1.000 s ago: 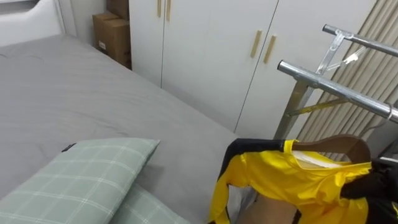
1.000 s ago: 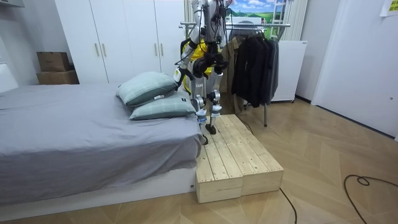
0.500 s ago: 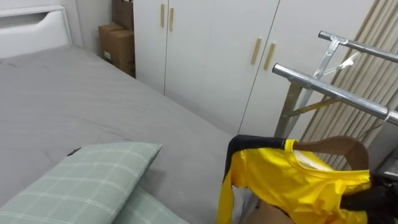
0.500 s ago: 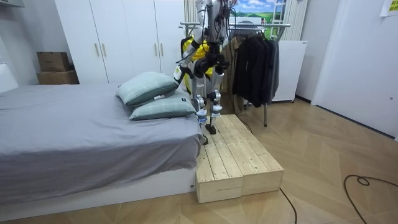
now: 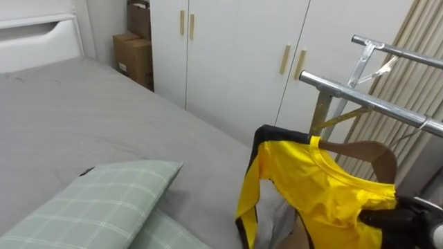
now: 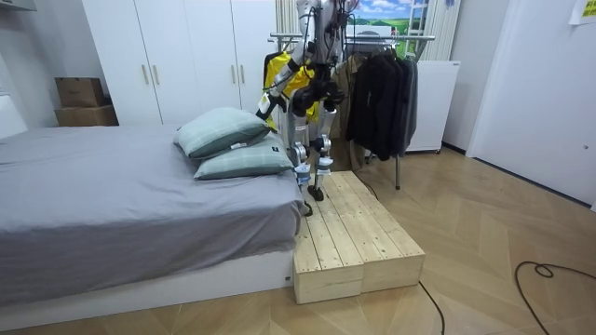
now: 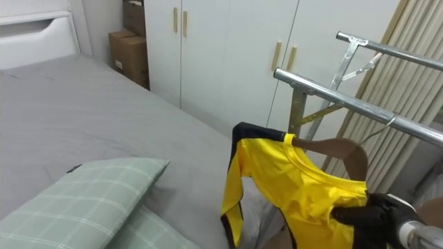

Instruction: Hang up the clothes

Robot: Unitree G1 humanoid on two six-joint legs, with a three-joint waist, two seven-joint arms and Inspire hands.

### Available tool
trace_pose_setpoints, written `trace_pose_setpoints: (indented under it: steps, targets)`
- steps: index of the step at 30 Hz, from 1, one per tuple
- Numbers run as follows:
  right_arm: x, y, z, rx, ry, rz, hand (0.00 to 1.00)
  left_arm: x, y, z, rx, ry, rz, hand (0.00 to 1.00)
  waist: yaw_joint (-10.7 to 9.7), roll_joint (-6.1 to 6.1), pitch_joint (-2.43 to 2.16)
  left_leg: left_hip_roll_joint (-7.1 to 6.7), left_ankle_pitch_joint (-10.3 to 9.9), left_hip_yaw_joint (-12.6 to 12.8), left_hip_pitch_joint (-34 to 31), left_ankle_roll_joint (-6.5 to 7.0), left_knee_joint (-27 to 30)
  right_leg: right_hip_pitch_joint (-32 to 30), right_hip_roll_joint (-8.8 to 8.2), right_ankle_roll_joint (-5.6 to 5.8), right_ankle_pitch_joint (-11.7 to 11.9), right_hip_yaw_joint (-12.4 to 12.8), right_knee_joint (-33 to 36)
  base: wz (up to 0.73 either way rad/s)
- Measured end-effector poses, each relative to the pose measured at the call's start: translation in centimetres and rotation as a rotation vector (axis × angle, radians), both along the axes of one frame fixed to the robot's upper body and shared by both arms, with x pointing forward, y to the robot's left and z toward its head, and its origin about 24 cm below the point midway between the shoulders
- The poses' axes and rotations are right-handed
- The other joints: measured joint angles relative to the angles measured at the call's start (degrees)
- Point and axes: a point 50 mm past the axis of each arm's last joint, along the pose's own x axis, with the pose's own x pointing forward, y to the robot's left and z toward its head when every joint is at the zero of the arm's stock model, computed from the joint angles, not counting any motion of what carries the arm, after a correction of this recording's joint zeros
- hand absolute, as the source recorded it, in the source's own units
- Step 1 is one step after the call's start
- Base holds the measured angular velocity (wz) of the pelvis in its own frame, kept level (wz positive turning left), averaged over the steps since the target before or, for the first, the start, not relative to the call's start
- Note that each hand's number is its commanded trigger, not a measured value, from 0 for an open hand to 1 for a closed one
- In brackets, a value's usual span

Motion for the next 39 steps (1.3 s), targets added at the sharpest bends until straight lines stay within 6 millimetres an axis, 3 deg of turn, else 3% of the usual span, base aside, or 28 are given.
trace_pose_setpoints:
  steps: [5,10,16,27,33,36,39]
  targets:
    - [-0.8,0.0,-0.8,0.03,0.003,-0.032,0.0,0.0,-0.2,0.0,-0.009,0.002,-0.012,0.0,-0.01,-0.21,-0.02,0.13,-0.09,0.14,-0.23,-0.1,0.49,-0.06,0.08,0.05,0.01,0.01,0.17,0.0]
    - [-1.2,-0.1,-1.0,0.042,0.003,-0.046,0.0,0.4,-0.4,0.3,-0.025,-0.018,-0.031,0.0,-0.02,-0.28,-0.07,0.27,-0.43,0.23,-0.26,0.08,0.53,-0.25,0.12,1.21,-0.06,0.15,0.7,0.0]
    - [-1.3,-0.1,-1.1,0.044,0.01,-0.049,0.0,0.4,-0.5,0.3,-0.034,-0.022,-0.04,0.0,0.0,-0.39,-0.35,0.45,-0.47,0.7,-0.23,0.0,0.54,-0.28,0.16,1.49,-0.23,0.33,0.75,-0.01]
    - [-1.4,-0.2,-1.3,0.017,0.0,-0.081,0.0,0.0,-0.5,0.1,-0.057,-0.011,-0.021,0.0,0.17,-0.08,-0.25,1.14,-1.78,1.77,0.27,0.1,1.21,0.06,0.76,2.33,-0.85,1.15,1.02,-0.04]
    - [-0.5,-0.1,-0.5,-0.024,-0.066,-0.083,0.0,0.0,-0.5,0.1,-0.061,-0.013,-0.026,0.0,0.16,0.43,-0.03,1.6,-2.4,3.02,0.27,-0.04,1.05,-0.6,1.3,1.92,-1.1,2.42,1.21,-0.11]
    - [0.3,0.2,0.2,-0.049,-0.114,-0.065,0.0,-0.2,-0.5,0.1,-0.059,-0.019,-0.025,0.0,-0.08,0.36,-0.03,1.38,-2.35,3.74,0.13,-0.07,0.43,-1.91,0.94,0.05,-1.13,3.19,2.42,-0.16]
    - [0.8,0.5,0.7,-0.064,-0.157,-0.052,0.0,0.0,-0.5,0.3,-0.055,-0.04,-0.029,0.0,-0.22,0.52,0.08,1.37,-2.15,4.2,0.22,-0.25,0.38,-2.27,0.94,-0.43,-1.26,3.77,2.81,-0.1]
